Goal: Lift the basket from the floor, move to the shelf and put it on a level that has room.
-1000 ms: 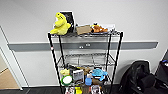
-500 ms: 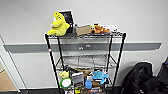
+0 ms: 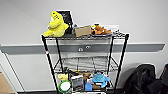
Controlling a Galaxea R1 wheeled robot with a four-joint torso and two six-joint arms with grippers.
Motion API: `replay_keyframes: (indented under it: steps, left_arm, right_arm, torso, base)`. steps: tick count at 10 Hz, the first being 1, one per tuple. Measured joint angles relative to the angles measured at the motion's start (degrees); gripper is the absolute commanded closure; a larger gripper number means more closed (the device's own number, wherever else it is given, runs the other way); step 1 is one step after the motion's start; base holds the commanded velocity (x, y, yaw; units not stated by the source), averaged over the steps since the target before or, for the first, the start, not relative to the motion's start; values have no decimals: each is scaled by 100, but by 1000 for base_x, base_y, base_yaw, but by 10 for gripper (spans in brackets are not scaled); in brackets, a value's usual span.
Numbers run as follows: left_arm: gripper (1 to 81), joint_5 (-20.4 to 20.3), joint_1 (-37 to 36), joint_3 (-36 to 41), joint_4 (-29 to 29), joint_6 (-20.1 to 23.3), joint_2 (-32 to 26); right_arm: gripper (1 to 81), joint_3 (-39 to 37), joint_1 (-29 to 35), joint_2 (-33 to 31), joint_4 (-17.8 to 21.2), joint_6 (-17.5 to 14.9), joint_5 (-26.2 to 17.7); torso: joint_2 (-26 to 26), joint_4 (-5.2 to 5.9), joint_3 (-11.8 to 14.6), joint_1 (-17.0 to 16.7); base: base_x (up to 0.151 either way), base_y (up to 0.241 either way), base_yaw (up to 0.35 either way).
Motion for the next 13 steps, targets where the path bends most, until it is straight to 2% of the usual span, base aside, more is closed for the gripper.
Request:
replay_keyframes:
  steps: [12,13]
  left_arm:
    - [811,-155,-268,953,-22,-10,-571]
    - [811,-163,-329,1059,-24,-7,-617]
  right_arm:
    - [811,907,402,-493,4,20,33]
    - [811,1028,449,-567,11,20,37]
  torso:
    - [0,0,0,0]
    - [0,0,0,0]
  base:
    - [115,0,0]
    - [0,0,0]
